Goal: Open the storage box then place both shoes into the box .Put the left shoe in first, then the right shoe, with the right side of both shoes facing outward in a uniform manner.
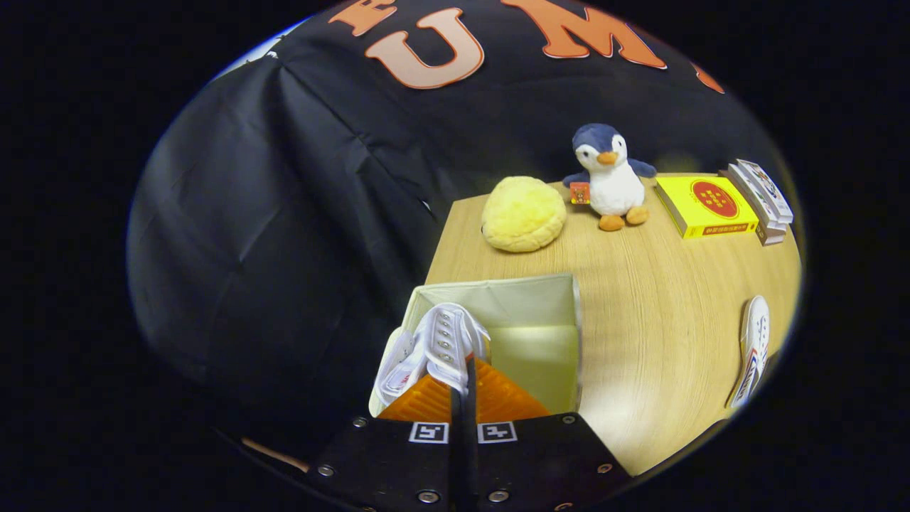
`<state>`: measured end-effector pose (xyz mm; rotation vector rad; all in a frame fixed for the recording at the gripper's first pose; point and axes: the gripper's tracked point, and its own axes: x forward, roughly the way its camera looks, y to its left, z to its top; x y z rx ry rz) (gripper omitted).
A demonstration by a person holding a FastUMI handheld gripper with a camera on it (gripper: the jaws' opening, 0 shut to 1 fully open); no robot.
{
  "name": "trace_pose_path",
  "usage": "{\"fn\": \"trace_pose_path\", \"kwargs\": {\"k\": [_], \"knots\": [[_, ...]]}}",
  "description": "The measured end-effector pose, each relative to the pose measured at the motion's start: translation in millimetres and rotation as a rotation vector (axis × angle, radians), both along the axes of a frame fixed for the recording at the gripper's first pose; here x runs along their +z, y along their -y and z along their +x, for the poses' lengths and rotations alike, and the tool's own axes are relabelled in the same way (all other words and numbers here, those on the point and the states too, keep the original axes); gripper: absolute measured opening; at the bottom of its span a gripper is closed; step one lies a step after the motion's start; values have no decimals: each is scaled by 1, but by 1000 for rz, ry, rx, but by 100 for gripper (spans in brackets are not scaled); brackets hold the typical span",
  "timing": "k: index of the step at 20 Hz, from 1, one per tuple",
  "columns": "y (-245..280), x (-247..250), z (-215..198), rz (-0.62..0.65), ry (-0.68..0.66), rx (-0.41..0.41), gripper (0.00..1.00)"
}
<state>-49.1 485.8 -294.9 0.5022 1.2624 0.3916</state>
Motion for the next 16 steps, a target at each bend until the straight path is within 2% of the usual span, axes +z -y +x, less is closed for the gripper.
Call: {"fn": "trace_pose_path", "kwargs": {"k": [10,14,16], "knots": [[-34,-45,-16,-90,-170,-29,1],[-48,-54,-34,-47,-210,29,4],[-54,-44,-50,21,-257,72,12]]}}
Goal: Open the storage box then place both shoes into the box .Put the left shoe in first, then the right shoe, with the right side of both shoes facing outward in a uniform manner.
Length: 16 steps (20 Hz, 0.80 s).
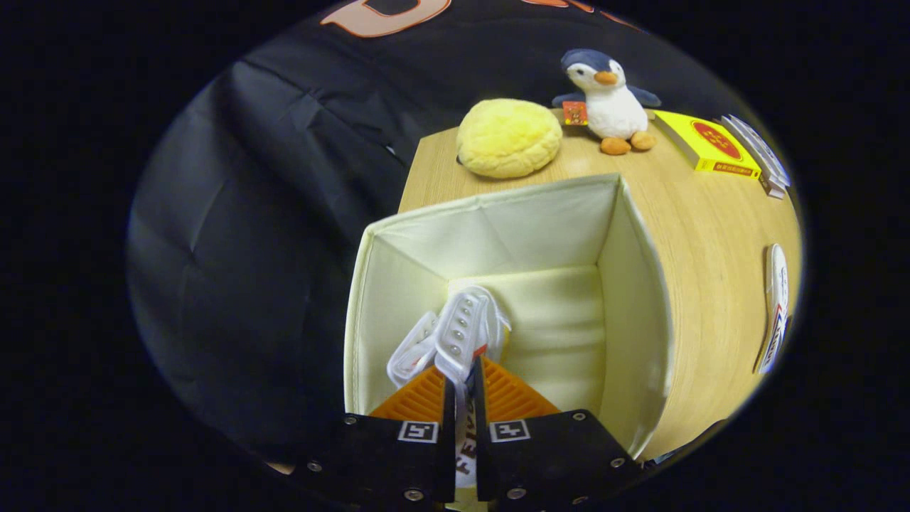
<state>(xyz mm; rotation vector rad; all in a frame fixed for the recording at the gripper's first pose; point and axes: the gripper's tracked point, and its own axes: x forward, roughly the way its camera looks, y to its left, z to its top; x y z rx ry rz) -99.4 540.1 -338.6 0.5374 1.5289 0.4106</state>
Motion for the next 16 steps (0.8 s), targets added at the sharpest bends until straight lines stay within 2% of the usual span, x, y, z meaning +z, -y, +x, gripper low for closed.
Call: {"fn": "trace_pose_path", "kwargs": {"k": [4,6,9,13,16], "knots": [[-1,35,14,138,102,-7,29],[14,47,26,158,168,-14,37],[48,59,41,152,263,-34,54],[103,69,59,124,367,-80,68],[155,53,69,49,454,-100,75]]}}
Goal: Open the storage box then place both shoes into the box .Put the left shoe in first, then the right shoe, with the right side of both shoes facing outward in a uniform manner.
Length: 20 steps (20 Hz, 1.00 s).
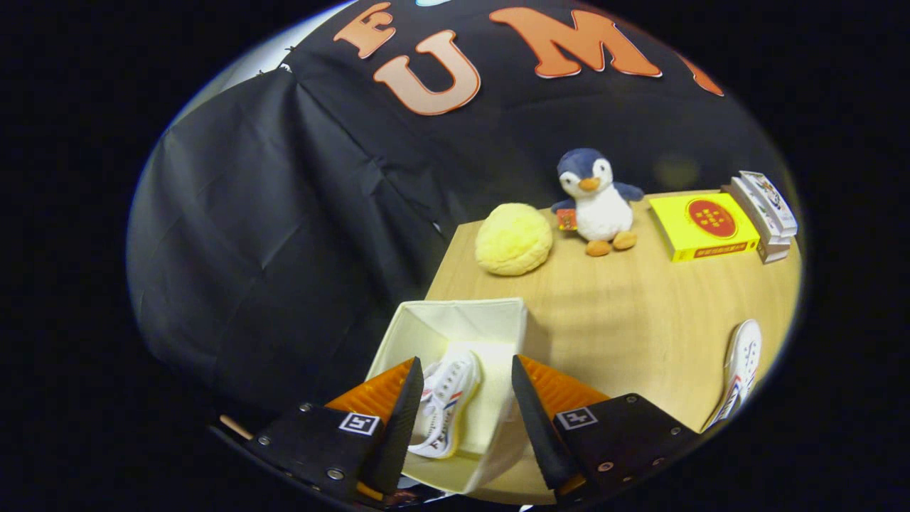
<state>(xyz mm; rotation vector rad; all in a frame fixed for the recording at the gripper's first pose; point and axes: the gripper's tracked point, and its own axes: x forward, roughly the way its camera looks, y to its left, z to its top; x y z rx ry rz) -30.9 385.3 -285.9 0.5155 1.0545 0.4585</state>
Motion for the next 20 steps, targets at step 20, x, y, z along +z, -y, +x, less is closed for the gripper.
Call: {"fn": "trace_pose_path", "kwargs": {"k": [20], "knots": [[319,-148,-111,-587,-61,-64,94]]}}
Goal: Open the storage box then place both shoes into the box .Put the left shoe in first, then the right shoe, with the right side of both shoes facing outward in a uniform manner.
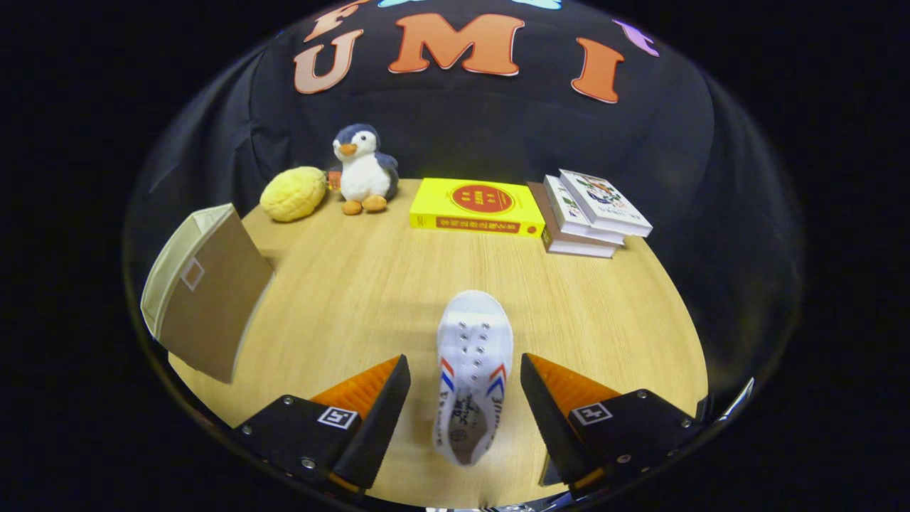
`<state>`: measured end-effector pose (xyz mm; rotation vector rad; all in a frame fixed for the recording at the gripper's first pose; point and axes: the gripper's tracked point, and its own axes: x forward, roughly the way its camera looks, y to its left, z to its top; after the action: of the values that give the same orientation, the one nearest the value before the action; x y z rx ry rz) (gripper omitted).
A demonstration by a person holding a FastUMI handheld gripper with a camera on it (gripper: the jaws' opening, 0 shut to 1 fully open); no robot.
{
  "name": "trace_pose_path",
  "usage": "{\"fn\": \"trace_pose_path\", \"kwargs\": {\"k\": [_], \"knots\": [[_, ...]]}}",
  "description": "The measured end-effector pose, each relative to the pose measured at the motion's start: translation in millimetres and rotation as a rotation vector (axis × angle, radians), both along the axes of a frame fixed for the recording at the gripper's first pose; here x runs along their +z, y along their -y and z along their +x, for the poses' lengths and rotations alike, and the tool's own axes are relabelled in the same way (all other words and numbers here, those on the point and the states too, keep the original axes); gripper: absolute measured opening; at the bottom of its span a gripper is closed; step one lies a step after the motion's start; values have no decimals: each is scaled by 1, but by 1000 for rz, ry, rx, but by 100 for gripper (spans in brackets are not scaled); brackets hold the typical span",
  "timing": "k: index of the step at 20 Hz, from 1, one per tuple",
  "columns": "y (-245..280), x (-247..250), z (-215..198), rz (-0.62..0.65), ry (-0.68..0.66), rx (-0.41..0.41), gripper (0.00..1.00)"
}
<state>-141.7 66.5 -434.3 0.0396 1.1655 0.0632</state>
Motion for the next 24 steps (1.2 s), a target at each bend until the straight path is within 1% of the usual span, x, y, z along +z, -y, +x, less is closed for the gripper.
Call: {"fn": "trace_pose_path", "kwargs": {"k": [4,6,8,10,11,12,13,14,15,16,18,19,20,23,24], "knots": [[21,-23,-30,-31,-61,29,89],[27,-33,-41,-45,-89,58,86],[30,-42,-45,-49,-99,95,81],[27,-47,-44,-20,-102,91,75],[22,-50,-42,-12,-111,98,71],[23,-54,-41,-26,-113,107,68],[21,-56,-39,-29,-114,118,64],[19,-60,-38,-30,-108,121,62],[16,-63,-37,-27,-102,123,57],[14,-65,-36,-19,-95,119,54],[10,-68,-33,9,-76,94,44],[9,-68,-32,29,-72,79,41],[6,-69,-31,59,-70,61,38],[5,-70,-33,114,-80,-8,22],[5,-70,-33,126,-86,-31,21]]}}
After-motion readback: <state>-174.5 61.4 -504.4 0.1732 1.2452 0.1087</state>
